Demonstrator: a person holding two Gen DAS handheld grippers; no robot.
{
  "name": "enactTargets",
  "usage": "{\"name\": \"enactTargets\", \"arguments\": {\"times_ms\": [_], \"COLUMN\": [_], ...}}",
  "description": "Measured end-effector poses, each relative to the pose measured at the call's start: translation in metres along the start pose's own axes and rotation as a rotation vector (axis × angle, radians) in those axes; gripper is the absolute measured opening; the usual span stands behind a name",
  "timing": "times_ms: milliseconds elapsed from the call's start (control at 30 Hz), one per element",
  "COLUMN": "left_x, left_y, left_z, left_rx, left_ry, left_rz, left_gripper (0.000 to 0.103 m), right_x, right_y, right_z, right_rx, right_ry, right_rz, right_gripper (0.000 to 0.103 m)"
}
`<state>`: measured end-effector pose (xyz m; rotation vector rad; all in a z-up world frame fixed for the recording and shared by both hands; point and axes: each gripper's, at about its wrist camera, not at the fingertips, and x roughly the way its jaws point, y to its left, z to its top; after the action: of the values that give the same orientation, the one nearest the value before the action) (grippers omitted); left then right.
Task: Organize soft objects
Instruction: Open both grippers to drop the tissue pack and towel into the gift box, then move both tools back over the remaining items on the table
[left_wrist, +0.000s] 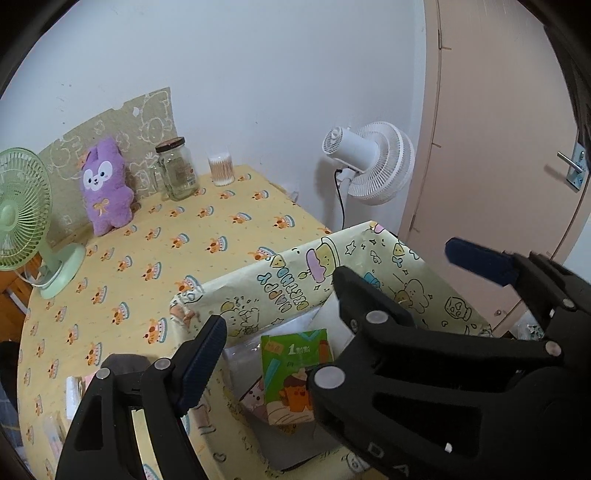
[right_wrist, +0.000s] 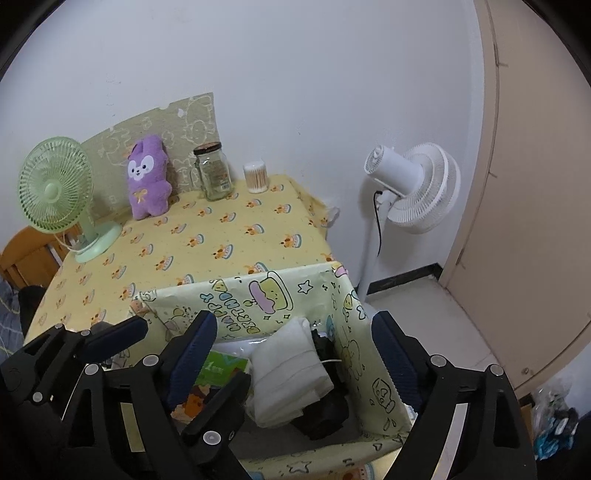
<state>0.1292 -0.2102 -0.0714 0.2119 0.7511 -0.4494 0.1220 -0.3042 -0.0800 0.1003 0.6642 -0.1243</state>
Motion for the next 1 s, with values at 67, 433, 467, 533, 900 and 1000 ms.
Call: {"name": "enactTargets", "arguments": {"times_ms": [67,433,467,533,900,1000], "left_x": [-0.004,-0.036,-0.038,-0.043,-0.070,-0.077], "left_y": [0.002,0.016,0.017,0.020,0.047,0.055], "left_z": [-0.001,-0.005,-0.006,-0.007,-0.015,-0.018], "left_rx": [-0.001,-0.020,-0.022,-0.026,-0.061,-0.074], "left_ry": [-0.004,-0.065,-0.069,-0.078,-0.121,-0.130], "left_rz": [0.003,0.016,0.017,0.022,0.054,0.073], "left_gripper": [0.083,0.083,0.083,0.083,0.083,0.083], "right_x": [-0.006,-0.034,-0.037,-0.041,-0.063,-0.067], "right_y": [0.004,0.025,0.028,0.032,0.065,0.076], "right_z": [0.001,0.003,0.003,0.004,0.004,0.005], "right_rx": [-0.023,-0.054,-0.058,-0.063,-0.092,-0.093], "right_ry": [-0.022,-0.072,-0.075,-0.081,-0.110,-0.114], "right_rz": [-0.026,-0.024,-0.023,-0.020,-0.004,-0.002], "right_gripper": [0.088,0.088,0.088,0.088,0.089,0.089]}}
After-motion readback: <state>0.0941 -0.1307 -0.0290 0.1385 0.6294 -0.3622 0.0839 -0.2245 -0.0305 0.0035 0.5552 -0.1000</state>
